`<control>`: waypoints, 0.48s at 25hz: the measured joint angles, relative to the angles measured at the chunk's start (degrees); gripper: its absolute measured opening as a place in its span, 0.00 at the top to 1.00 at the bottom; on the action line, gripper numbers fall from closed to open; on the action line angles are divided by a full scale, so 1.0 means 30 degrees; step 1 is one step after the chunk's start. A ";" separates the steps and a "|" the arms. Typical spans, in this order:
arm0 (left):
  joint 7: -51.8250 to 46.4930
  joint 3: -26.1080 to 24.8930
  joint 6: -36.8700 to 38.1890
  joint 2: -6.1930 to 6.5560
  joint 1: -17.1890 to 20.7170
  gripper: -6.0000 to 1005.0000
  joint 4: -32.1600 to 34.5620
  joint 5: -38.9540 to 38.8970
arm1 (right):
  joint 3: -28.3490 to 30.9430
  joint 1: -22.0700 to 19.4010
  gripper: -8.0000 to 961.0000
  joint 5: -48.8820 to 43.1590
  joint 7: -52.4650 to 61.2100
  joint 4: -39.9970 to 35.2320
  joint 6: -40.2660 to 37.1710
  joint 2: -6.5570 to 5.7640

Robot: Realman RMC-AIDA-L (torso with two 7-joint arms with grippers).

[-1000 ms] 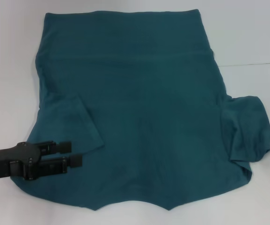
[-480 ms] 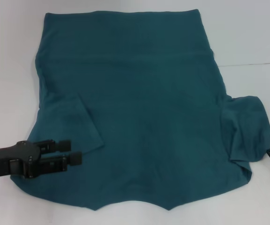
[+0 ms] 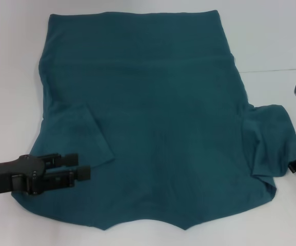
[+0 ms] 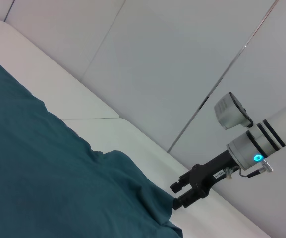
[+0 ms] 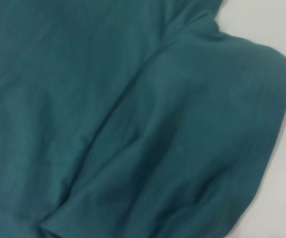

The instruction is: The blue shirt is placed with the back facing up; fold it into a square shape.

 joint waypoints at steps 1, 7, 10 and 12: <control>-0.0006 0.0000 -0.0006 0.0000 -0.0001 0.25 -0.0001 0.0011 | -0.0050 0.0024 0.24 -0.0004 -0.0022 -0.0066 -0.0206 -0.0002; -0.0015 -0.0001 -0.0126 0.0000 0.0036 0.25 -0.0032 0.0072 | -0.0104 0.0073 0.24 0.0001 -0.0148 -0.0537 -0.0975 0.0027; -0.0015 0.0000 -0.0233 -0.0001 0.0043 0.25 -0.0063 0.0081 | -0.0074 0.0078 0.24 0.0006 -0.0224 -0.0525 -0.0531 0.0162; -0.0015 0.0000 -0.0250 0.0000 0.0044 0.25 -0.0069 0.0087 | -0.0093 0.0091 0.24 0.0011 -0.0216 -0.0418 -0.0208 0.0199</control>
